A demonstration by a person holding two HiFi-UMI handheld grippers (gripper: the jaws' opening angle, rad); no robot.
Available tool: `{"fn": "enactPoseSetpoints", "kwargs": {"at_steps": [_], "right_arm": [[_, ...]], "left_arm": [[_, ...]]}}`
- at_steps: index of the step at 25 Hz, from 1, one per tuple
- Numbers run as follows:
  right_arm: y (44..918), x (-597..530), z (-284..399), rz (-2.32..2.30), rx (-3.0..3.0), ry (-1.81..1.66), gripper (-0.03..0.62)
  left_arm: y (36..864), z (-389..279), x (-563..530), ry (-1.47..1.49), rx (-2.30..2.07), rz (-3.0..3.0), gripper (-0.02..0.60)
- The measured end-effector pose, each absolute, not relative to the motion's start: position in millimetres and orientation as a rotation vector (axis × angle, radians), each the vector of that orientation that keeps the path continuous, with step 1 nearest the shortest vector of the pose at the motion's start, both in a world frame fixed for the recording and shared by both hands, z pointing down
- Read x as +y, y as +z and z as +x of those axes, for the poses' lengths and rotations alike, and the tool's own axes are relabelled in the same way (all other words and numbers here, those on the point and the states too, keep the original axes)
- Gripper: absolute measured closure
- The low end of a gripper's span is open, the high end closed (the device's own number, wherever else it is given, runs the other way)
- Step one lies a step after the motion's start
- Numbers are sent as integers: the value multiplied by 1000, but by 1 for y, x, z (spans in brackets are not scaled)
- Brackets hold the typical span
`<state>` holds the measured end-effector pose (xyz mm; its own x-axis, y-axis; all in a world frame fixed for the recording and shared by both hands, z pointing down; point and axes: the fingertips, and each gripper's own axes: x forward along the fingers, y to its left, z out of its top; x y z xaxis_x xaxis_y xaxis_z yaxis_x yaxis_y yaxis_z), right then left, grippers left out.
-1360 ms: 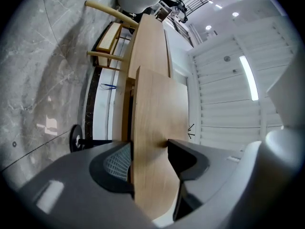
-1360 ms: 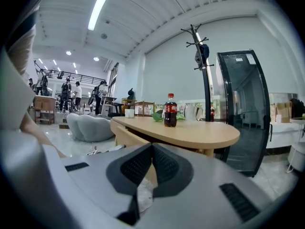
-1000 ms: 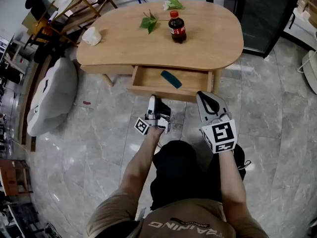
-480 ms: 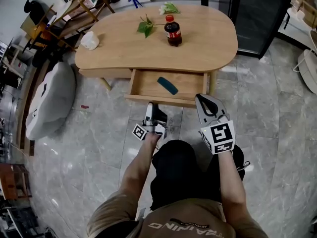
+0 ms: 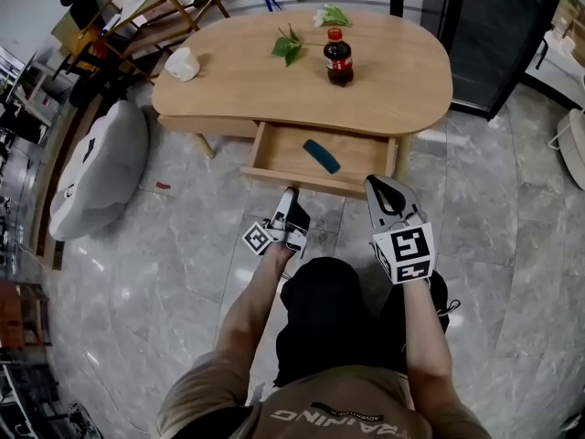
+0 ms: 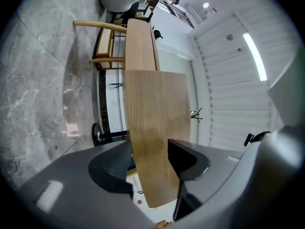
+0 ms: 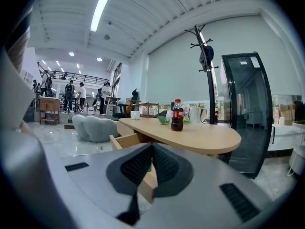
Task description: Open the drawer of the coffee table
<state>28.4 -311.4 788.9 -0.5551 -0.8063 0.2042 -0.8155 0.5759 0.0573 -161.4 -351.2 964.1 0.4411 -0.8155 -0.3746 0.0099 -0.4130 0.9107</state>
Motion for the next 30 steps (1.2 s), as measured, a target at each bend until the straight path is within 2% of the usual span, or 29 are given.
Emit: {"fn": "enactPoseSetpoints", "kwargs": {"at_steps": [9, 16, 20, 22, 23, 30], "right_arm": [[778, -303, 24, 1313, -2607, 51, 589], [758, -309, 47, 1377, -2614, 46, 589], [754, -320, 47, 1359, -2620, -31, 589], [753, -327, 46, 1370, -2617, -41, 589], [752, -331, 46, 1385, -2618, -32, 589], [756, -353, 48, 1454, -2634, -39, 589]], "left_arm": [[948, -146, -328, -683, -878, 1937, 347], [840, -101, -305, -155, -1039, 2508, 373], [789, -70, -310, 57, -1158, 2730, 449], [774, -64, -318, 121, -1242, 2765, 547], [770, -63, -323, 142, -1275, 2770, 575], [782, -62, -354, 201, -1329, 2750, 575]]}}
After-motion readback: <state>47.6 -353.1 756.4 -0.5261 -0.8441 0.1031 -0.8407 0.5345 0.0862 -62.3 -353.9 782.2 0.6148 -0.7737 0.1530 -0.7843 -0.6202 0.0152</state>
